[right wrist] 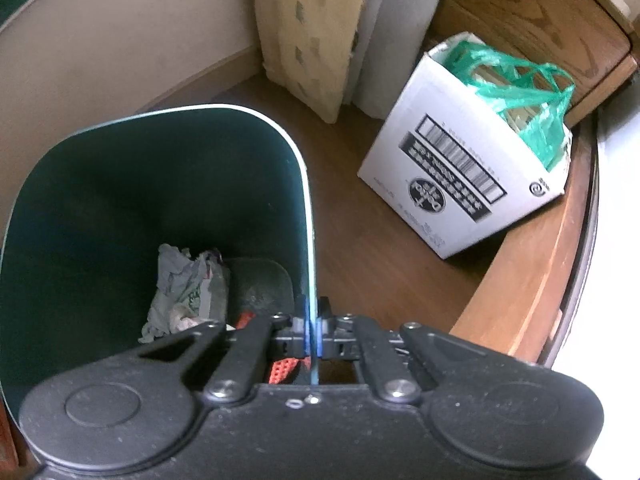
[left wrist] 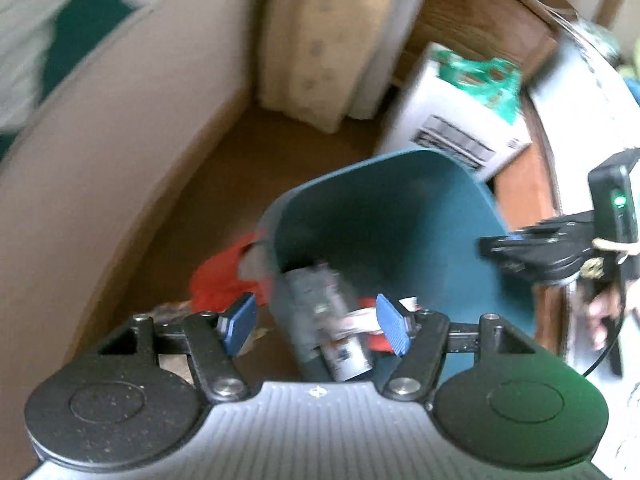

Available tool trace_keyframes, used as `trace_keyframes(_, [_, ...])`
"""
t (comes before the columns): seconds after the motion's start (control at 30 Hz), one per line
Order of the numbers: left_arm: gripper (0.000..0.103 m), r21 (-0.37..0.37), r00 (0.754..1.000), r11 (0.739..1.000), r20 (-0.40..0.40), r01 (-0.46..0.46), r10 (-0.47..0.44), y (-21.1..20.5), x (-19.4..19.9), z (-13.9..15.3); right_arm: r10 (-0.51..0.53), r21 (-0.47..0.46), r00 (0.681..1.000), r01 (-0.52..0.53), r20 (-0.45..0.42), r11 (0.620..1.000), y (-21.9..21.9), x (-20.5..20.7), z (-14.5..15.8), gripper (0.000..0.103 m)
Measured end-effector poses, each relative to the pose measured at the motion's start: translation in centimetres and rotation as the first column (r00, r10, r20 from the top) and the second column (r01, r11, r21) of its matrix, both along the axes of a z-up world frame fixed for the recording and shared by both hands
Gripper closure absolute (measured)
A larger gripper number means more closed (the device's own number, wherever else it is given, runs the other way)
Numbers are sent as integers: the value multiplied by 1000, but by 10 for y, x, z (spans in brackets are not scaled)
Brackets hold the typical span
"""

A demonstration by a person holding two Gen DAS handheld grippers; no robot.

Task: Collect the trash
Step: 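Lower the left tool to the orange-brown snack bag and grasp it, then carry the snack bag into the wastebasket and open the left gripper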

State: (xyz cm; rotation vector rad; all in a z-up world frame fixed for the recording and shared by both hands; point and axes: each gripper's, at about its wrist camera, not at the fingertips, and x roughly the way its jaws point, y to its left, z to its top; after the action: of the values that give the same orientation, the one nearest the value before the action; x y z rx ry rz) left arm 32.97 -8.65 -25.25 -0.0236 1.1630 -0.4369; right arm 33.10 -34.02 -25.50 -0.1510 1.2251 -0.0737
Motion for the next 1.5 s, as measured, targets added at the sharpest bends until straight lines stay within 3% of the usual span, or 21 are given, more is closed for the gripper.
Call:
trace_keyframes(0.07, [29,5,998,998,-24,-63,64,28,-1,-8,-34,17,999,34,-21,999,-8,1,-1,101])
trace_keyframes(0.27, [28,77,977,977,-63,-201,206,90,-2,-57,-150,15,988,150,-32,989,-34,-1,5,101])
trace_keyframes(0.5, [28,165,945,948,-137,-272,295,128,13,-149,-177,-12,983,176,-47,984,-45,-4,2,99])
trace_keyframes(0.67, [28,213,894,926,-263,-312,362,157,22,-223,-208,-20,977,207,-53,978,-51,-1,-2,97])
trace_keyframes(0.73, [28,258,883,919,-289,-300,370,163,21,-248,-214,-24,975,213,-55,977,-54,0,-3,96])
trace_keyframes(0.9, [28,353,882,917,-351,-188,316,163,7,-296,-215,-42,975,213,-61,976,-52,-1,-5,95])
trace_keyframes(1.03, [28,369,874,913,-371,-173,315,166,1,-314,-221,-50,973,218,-65,975,-52,-1,-7,94])
trace_keyframes(1.17, [29,353,849,909,-390,-221,357,179,3,-328,-229,-51,971,226,-67,973,-52,0,-7,94])
trace_keyframes(1.2, [34,346,843,908,-391,-236,369,183,4,-329,-230,-51,971,226,-68,973,-52,0,-7,94])
trace_keyframes(1.23, [45,337,837,908,-398,-249,377,186,4,-331,-229,-52,971,226,-69,973,-52,0,-7,94])
trace_keyframes(1.37, [51,340,848,913,-392,-227,357,188,0,-332,-233,-56,970,229,-68,972,-51,0,-7,94])
trace_keyframes(1.4, [61,340,851,915,-392,-219,349,188,-2,-331,-232,-58,971,228,-66,972,-51,0,-8,94])
trace_keyframes(1.5, [70,357,855,911,-387,-206,345,186,-5,-325,-227,-63,972,223,-60,973,-49,-2,-7,94])
